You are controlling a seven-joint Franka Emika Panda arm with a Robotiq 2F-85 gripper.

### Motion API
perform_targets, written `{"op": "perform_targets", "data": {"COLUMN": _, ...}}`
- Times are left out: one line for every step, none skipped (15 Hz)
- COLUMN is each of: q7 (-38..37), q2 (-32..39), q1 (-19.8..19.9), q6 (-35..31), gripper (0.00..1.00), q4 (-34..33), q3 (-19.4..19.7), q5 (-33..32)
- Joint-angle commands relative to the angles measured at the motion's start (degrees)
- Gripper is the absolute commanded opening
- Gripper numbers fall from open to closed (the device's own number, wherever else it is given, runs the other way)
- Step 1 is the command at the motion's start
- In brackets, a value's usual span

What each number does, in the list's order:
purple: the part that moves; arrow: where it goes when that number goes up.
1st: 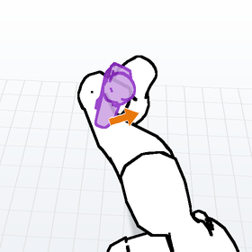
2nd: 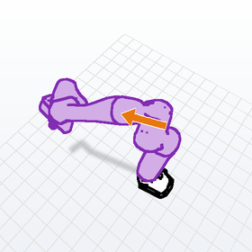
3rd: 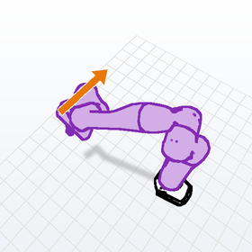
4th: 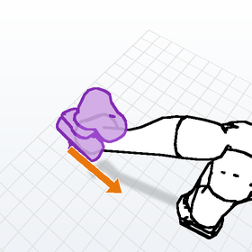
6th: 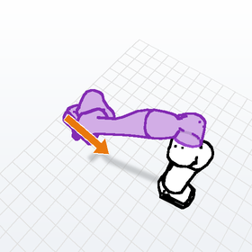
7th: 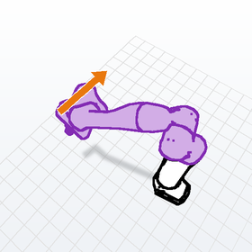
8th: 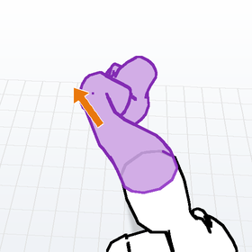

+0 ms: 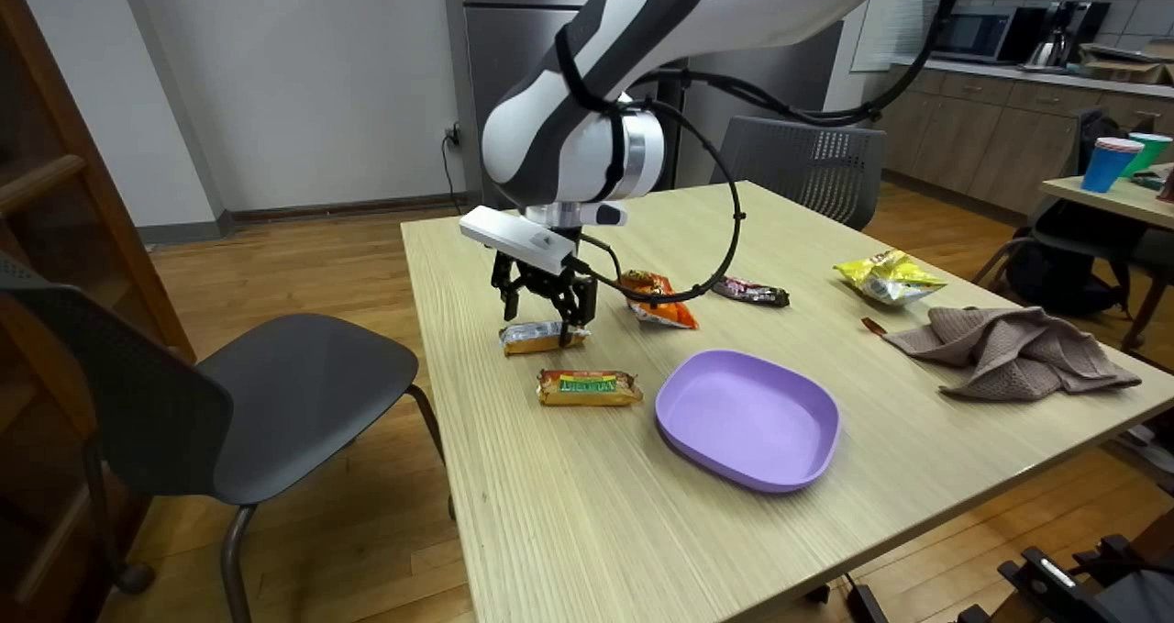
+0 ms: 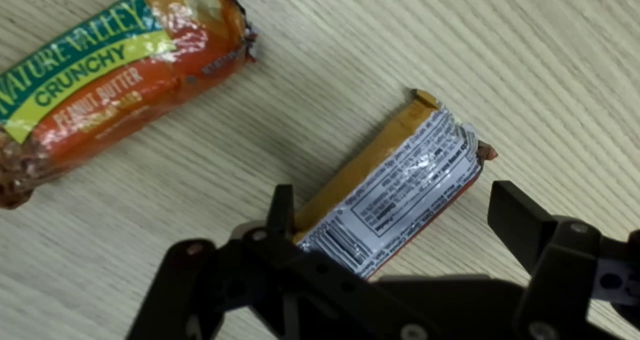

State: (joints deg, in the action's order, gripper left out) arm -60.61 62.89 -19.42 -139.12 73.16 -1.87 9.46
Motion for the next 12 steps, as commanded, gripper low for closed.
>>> {"op": "perform_targets", "data": {"q7": -1.29, "q2": 1.48, "q1": 0.49, "q6": 2.77, "gripper": 1.0, "q4": -3.47, "q3": -0.54, "q5": 0.82}}
{"op": "perform_targets", "data": {"q7": -1.31, "q2": 1.62, "q1": 0.56, "q6": 2.94, "gripper": 1.0, "q4": -3.67, "q3": -0.57, "q5": 0.85}}
{"op": "perform_targets", "data": {"q7": -1.37, "q2": 1.71, "q1": 0.58, "q6": 3.02, "gripper": 1.0, "q4": -3.8, "q3": -0.57, "q5": 0.86}}
{"op": "perform_targets", "data": {"q7": -1.44, "q2": 1.71, "q1": 0.55, "q6": 3.05, "gripper": 1.0, "q4": -3.84, "q3": -0.54, "q5": 0.83}}
{"op": "perform_targets", "data": {"q7": -1.52, "q2": 1.69, "q1": 0.52, "q6": 3.11, "gripper": 0.75, "q4": -3.91, "q3": -0.49, "q5": 0.78}}
{"op": "perform_targets", "data": {"q7": -1.6, "q2": 1.68, "q1": 0.48, "q6": 3.16, "gripper": 0.74, "q4": -3.95, "q3": -0.44, "q5": 0.74}}
{"op": "perform_targets", "data": {"q7": -1.68, "q2": 1.62, "q1": 0.46, "q6": 3.18, "gripper": 0.67, "q4": -3.96, "q3": -0.41, "q5": 0.72}}
{"op": "perform_targets", "data": {"q7": -1.78, "q2": 1.58, "q1": 0.43, "q6": 3.23, "gripper": 0.58, "q4": -3.98, "q3": -0.38, "q5": 0.7}}
{"op": "perform_targets", "data": {"q7": -1.9, "q2": 1.55, "q1": 0.42, "q6": 3.23, "gripper": 0.5, "q4": -4.01, "q3": -0.36, "q5": 0.68}}
{"op": "perform_targets", "data": {"q7": -2.06, "q2": 1.52, "q1": 0.4, "q6": 3.27, "gripper": 0.42, "q4": -4.04, "q3": -0.33, "q5": 0.65}}
{"op": "perform_targets", "data": {"q7": -2.24, "q2": 1.48, "q1": 0.35, "q6": 3.32, "gripper": 0.35, "q4": -4.07, "q3": -0.26, "q5": 0.58}}
{"op": "perform_targets", "data": {"q7": -2.38, "q2": 1.45, "q1": 0.34, "q6": 3.35, "gripper": 0.27, "q4": -4.11, "q3": -0.24, "q5": 0.54}}
